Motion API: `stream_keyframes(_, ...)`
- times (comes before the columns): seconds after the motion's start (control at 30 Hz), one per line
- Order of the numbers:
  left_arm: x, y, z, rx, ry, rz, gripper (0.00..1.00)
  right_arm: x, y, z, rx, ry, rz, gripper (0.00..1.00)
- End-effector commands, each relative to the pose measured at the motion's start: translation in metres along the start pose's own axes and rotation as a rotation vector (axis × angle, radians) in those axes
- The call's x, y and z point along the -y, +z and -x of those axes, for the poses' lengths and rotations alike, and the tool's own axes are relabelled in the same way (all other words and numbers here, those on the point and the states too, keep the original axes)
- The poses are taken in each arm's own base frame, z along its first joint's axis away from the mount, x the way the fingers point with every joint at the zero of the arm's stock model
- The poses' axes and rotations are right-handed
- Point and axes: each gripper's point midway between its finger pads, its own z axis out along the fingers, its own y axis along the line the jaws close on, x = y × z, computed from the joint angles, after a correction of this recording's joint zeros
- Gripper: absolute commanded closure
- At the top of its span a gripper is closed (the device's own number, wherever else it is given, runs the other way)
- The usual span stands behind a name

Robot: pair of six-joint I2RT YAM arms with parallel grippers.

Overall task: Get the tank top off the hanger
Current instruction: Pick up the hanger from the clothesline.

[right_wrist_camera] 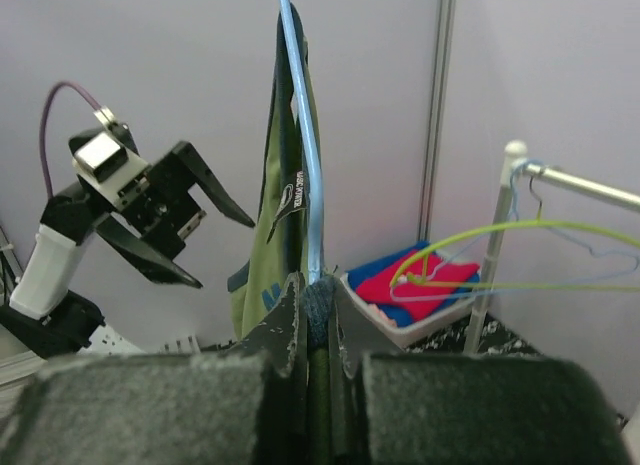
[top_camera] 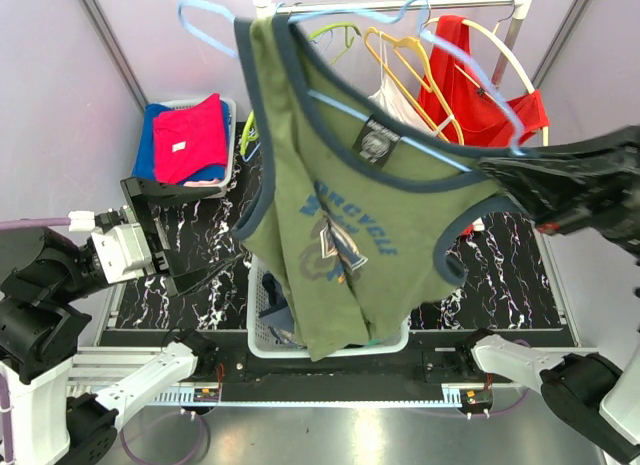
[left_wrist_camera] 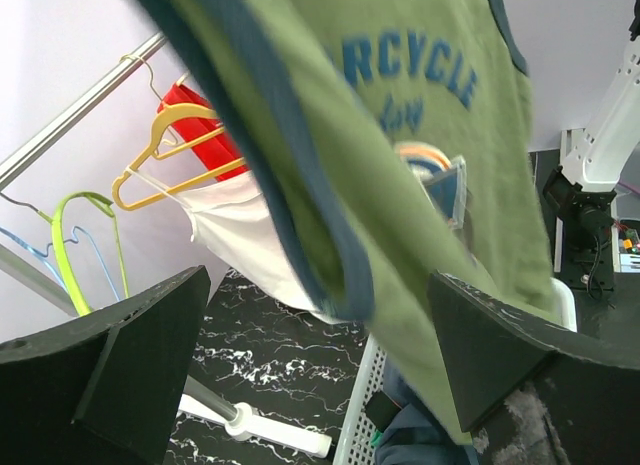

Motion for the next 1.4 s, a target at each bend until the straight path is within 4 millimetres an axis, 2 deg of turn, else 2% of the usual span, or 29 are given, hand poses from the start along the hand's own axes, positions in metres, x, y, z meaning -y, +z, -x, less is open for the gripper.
stream_keyframes(0.0, -0.001, 0.003, 0.003, 0.021, 0.013, -0.006, 0.01, 0.012, 0.007, -0.017, -0.019, 0.004, -0.02, 1.0)
stream_keyframes(0.17, -0.002, 0.004, 0.001, 0.017, 0.013, -0.007, 0.01, 0.018, 0.007, -0.006, 0.019, -0.031, -0.054, 1.0)
stream_keyframes(0.27, -0.001, 0.004, 0.0, 0.014, 0.013, -0.008, 0.01, 0.014, 0.01, -0.011, -0.006, -0.023, -0.023, 1.0)
stream_keyframes(0.43, -0.001, 0.0, 0.002, 0.019, 0.024, 0.005, 0.01, 0.008, 0.01, -0.045, -0.1, 0.03, 0.045, 1.0)
stream_keyframes(0.67, -0.001, -0.007, 0.014, 0.038, 0.058, 0.02, 0.01, -0.004, -0.002, -0.087, -0.204, 0.09, 0.125, 1.0)
stream_keyframes(0.97, 0.001, -0.005, 0.016, 0.04, 0.05, 0.0, 0.01, -0.003, -0.015, -0.154, -0.358, 0.207, 0.151, 1.0)
stream_keyframes(1.1, 0.002, -0.003, 0.026, 0.064, 0.047, -0.02, 0.01, 0.004, -0.014, -0.179, -0.406, 0.244, 0.152, 1.0)
stream_keyframes(1.2, -0.003, 0.002, 0.026, 0.061, 0.037, -0.021, 0.01, 0.004, -0.013, -0.187, -0.426, 0.249, 0.171, 1.0)
stream_keyframes(1.37, -0.01, 0.027, -0.005, -0.001, -0.036, -0.067, 0.01, 0.002, -0.011, -0.187, -0.452, 0.234, 0.212, 1.0)
